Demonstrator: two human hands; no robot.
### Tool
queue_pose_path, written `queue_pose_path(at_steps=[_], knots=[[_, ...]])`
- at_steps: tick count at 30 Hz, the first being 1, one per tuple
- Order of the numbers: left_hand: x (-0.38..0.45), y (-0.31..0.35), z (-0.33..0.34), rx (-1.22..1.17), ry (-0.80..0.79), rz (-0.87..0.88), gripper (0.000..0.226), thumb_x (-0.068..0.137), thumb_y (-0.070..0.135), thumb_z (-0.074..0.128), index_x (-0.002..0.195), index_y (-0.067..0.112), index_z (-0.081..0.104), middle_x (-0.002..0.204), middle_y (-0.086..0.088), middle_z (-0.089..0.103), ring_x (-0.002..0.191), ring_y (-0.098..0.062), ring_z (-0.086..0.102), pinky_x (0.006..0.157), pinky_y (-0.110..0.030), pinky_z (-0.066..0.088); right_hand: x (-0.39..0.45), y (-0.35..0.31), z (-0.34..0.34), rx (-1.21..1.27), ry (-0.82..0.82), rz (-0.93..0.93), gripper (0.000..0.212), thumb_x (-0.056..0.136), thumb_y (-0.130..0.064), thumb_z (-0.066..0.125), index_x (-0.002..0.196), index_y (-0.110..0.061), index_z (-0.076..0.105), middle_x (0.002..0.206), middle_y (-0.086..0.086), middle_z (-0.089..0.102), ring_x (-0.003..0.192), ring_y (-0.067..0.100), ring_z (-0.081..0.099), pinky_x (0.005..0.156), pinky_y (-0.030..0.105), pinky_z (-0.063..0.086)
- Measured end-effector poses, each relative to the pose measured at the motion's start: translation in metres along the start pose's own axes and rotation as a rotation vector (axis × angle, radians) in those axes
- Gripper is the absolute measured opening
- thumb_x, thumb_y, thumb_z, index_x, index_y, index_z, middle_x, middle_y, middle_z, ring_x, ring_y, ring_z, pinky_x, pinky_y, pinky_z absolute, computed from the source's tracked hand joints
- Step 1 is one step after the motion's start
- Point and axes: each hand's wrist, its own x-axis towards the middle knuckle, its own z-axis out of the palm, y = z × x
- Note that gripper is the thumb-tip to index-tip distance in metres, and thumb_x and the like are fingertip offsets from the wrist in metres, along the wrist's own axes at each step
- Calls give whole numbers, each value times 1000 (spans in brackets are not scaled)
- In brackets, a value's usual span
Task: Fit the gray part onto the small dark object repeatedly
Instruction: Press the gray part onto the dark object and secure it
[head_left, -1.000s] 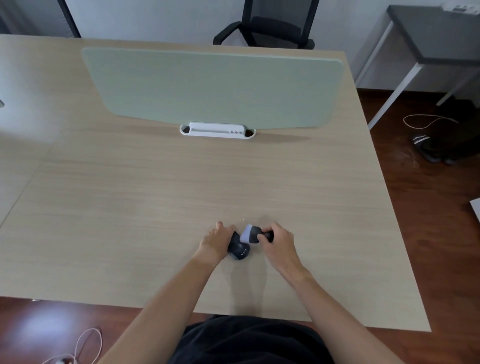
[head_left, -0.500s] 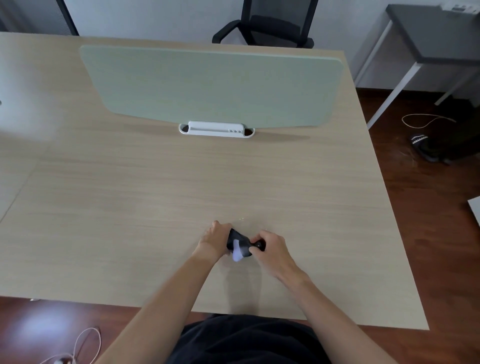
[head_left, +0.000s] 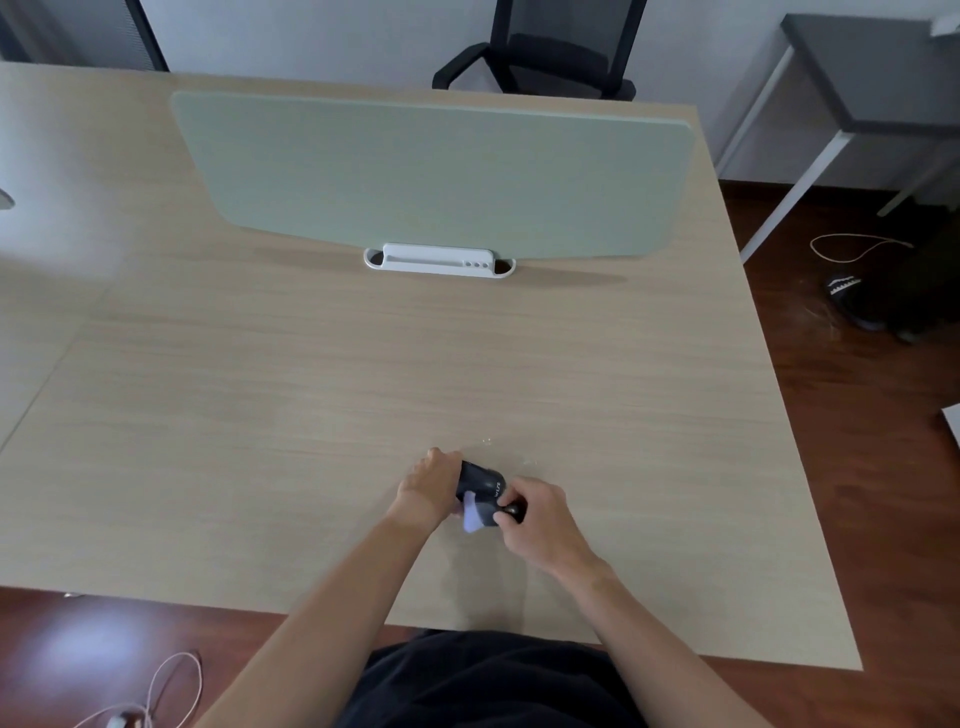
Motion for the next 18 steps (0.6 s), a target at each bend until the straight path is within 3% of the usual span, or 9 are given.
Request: queue_pose_path(at_steps=[5,9,14,18], knots=[[0,-2,3,9,4,-2,58,76,22,80,124,9,50,123,-12,51,112,-31,57,88,-37,49,7,11,-10,7,124,101,19,80,0,57,76,-18,55,80,-2,58,76,17,56,63,27,45],[-1,-1,3,17,11,-5,59,76,23,80,124,9,49,123,-12,50,113,-31,57,88,-37,48,5,10,-24,152,263,172,12,80,-1,59,74,-12,58,73,-1,59,65,11,52,57,19,41],[-2,0,4,-37,39,20,46,82,9,67,125,14,50,119,-13,45,100,-33,60,81,-38,51,8,-11,-12,246,66,134,11,78,-3,64,70,-9,59,63,-2,54,51,4,43,49,15,36],[-3,-1,7,38,65,65,61,86,-3,56,138,24,38,122,-14,39,105,-35,56,82,-37,48,10,0,-16,187,196,230,9,83,-4,60,77,-9,60,73,0,59,66,14,53,54,16,38]])
